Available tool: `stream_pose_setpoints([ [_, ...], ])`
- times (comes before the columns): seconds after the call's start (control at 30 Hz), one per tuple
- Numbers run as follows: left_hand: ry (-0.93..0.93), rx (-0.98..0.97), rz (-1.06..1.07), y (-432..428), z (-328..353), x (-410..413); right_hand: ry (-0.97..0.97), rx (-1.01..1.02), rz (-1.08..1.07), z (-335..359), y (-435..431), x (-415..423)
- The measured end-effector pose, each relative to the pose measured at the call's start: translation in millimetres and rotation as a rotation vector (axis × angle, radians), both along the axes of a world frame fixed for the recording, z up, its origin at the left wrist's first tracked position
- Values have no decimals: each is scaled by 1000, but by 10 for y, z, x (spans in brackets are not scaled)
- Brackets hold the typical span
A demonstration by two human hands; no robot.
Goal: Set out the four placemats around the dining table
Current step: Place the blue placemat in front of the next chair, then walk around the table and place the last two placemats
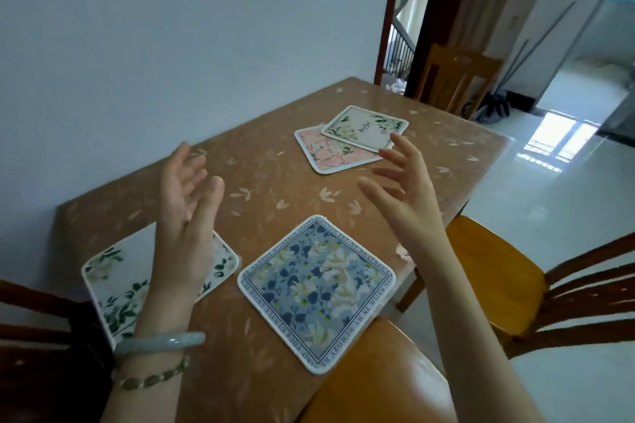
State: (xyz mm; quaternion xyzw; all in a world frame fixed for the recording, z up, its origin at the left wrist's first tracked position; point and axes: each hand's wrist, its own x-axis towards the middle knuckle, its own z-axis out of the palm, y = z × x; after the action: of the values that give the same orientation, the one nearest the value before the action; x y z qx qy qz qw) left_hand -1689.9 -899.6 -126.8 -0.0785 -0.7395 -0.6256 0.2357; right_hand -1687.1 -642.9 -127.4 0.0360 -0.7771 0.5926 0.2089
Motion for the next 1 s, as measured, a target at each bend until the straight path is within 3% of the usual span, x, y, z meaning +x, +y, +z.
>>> stream_pose_setpoints([
  [0.27,80,76,-283,6,294,328,83,23,-283,391,-69,999],
  [0.57,45,99,-575,415,379,1014,53,70,-616,448,-43,2526],
  [1.0,97,63,-800,1528,468,2117,72,69,-956,580,589,4045],
])
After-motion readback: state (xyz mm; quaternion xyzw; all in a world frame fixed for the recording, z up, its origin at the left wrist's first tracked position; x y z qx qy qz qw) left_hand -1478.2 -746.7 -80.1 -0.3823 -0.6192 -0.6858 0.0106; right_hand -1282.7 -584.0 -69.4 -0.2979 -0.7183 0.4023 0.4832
